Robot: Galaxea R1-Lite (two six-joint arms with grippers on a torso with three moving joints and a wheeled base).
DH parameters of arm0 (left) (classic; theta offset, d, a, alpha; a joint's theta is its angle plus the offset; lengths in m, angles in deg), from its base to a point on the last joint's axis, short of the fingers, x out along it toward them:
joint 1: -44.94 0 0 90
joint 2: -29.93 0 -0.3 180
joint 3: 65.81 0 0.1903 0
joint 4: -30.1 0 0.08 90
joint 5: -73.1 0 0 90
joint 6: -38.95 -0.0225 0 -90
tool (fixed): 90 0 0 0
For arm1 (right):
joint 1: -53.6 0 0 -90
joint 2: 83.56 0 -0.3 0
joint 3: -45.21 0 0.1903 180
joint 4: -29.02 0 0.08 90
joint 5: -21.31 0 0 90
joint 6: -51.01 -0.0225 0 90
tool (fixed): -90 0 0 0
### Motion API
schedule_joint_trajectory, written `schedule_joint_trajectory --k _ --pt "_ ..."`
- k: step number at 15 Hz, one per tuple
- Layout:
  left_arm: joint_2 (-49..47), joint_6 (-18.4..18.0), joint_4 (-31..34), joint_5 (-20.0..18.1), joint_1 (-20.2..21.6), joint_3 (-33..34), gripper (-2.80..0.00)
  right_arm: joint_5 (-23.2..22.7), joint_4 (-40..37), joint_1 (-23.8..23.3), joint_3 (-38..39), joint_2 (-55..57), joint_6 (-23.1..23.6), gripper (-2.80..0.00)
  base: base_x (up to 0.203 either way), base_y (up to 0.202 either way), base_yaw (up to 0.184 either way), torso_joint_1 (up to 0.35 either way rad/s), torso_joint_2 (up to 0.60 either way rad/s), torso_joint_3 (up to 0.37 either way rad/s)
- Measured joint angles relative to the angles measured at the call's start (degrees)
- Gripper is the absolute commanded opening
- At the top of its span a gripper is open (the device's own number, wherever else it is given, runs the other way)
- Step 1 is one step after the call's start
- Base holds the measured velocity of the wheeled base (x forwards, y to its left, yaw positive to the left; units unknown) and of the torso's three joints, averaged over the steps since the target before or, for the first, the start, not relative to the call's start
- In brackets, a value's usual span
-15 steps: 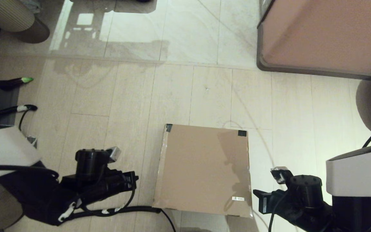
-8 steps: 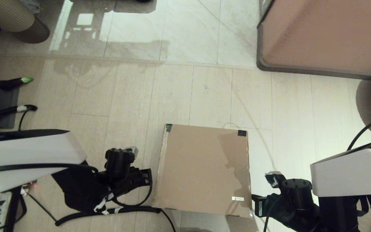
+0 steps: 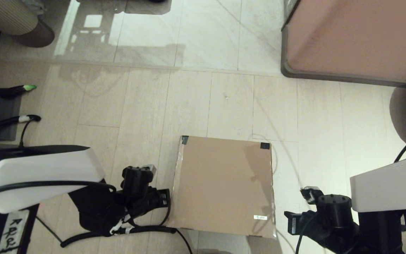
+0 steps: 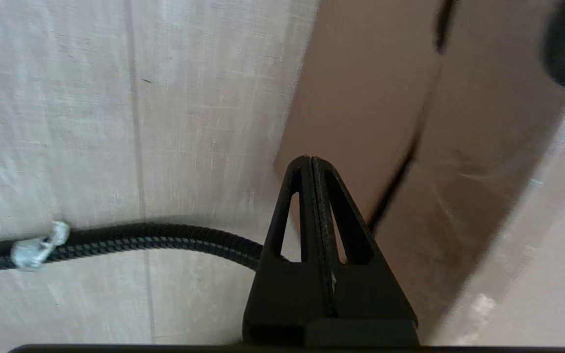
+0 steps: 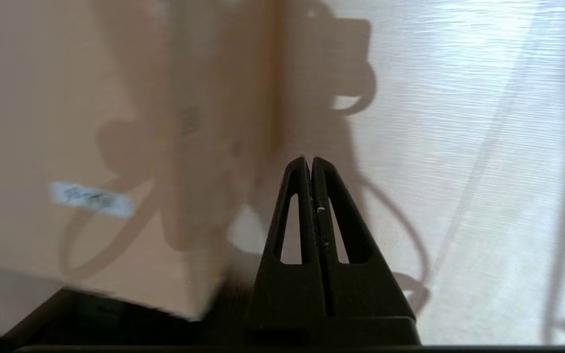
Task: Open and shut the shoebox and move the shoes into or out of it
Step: Open the shoe box
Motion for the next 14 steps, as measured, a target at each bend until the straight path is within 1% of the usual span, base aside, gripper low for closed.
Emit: schedule_joint_trajectory --k 3,6,9,12,14 --pt "0.43 2.01 -0.04 0.02 -1.05 0.50 -2.80 -0.05 0.01 -1.82 0.52 -0.13 0.00 -2.80 0.000 0.000 0.000 0.000 0.00 0.000" --pt "0.77 2.23 -0.04 0.02 -1.71 1.11 -2.80 -0.28 -0.02 -1.53 -0.90 2.15 -0.28 -2.80 0.000 0.000 0.000 0.000 0.00 0.000" --pt "0.96 2.24 -0.01 0.02 -2.60 1.66 -2.80 -0.39 0.00 -1.25 -3.94 3.73 -0.30 -2.80 0.000 0.000 0.000 0.000 0.00 0.000" --pt "1.01 2.71 -0.01 0.03 -3.40 1.68 -2.80 -0.41 -0.02 0.89 -6.09 5.27 -0.79 -2.80 0.000 0.000 0.000 0.000 0.00 0.000" --pt "1.21 2.80 -0.04 -0.18 -4.14 2.42 -2.80 -0.44 -0.02 3.38 -7.28 5.81 -2.69 -2.80 0.000 0.000 0.000 0.000 0.00 0.000"
